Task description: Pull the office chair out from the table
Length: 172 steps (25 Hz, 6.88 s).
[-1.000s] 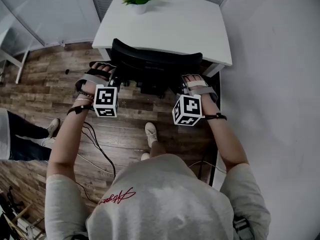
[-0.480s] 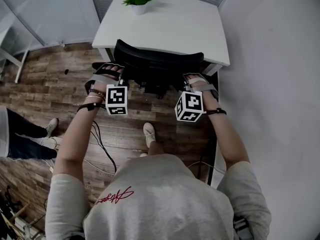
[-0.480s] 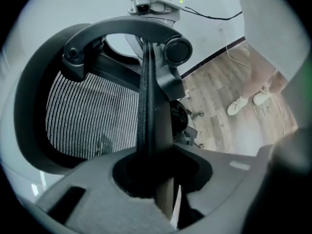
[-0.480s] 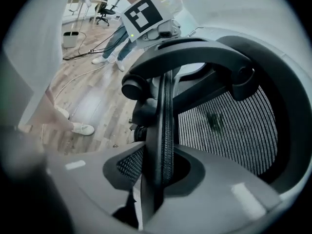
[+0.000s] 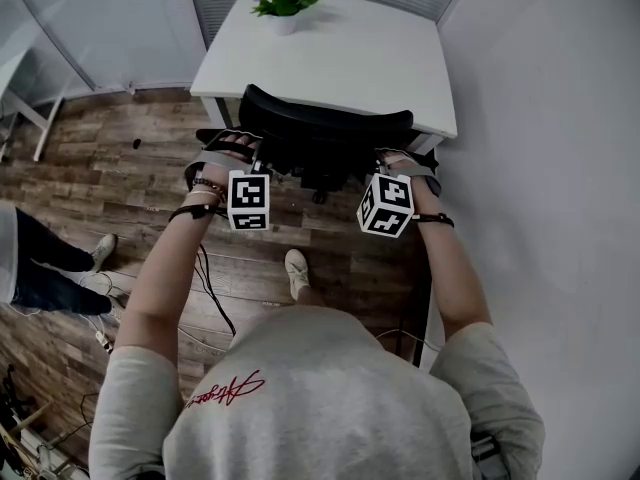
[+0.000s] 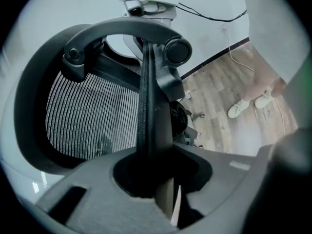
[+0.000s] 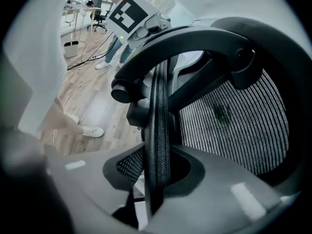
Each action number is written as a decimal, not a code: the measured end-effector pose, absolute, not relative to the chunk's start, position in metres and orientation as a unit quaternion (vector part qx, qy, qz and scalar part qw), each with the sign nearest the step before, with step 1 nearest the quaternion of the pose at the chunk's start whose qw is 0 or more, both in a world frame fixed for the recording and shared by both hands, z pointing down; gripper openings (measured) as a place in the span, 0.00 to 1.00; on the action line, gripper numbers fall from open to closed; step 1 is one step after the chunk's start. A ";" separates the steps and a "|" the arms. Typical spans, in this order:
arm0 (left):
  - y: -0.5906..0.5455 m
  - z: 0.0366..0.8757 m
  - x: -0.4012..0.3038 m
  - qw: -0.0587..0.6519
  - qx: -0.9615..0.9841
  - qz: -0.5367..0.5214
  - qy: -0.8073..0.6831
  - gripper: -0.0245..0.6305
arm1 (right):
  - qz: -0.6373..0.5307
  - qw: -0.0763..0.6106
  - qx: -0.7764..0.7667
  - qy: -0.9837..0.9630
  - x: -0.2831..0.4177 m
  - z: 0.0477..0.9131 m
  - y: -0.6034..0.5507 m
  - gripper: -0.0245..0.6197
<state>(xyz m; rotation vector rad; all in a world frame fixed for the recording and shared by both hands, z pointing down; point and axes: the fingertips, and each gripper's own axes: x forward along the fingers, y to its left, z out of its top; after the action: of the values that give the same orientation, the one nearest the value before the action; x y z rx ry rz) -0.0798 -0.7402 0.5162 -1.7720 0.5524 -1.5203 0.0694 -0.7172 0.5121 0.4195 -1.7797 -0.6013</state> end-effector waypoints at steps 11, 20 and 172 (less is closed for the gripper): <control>-0.716 0.518 -0.070 0.377 -0.691 -0.581 0.208 0.14 | -0.236 0.575 0.178 -0.763 0.078 0.515 -0.690 0.18; -0.700 0.517 -0.072 0.382 -0.692 -0.576 0.209 0.14 | -0.234 0.577 0.183 -0.761 0.076 0.515 -0.673 0.19; -0.550 0.523 -0.055 0.412 -0.698 -0.553 0.191 0.14 | -0.193 0.593 0.209 -0.753 0.091 0.522 -0.518 0.20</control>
<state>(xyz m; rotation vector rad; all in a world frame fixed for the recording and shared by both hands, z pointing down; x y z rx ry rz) -0.0555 -0.5500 0.5233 -1.7571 0.4814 -1.3924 0.0906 -0.5182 0.5222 0.4871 -1.7512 -0.4495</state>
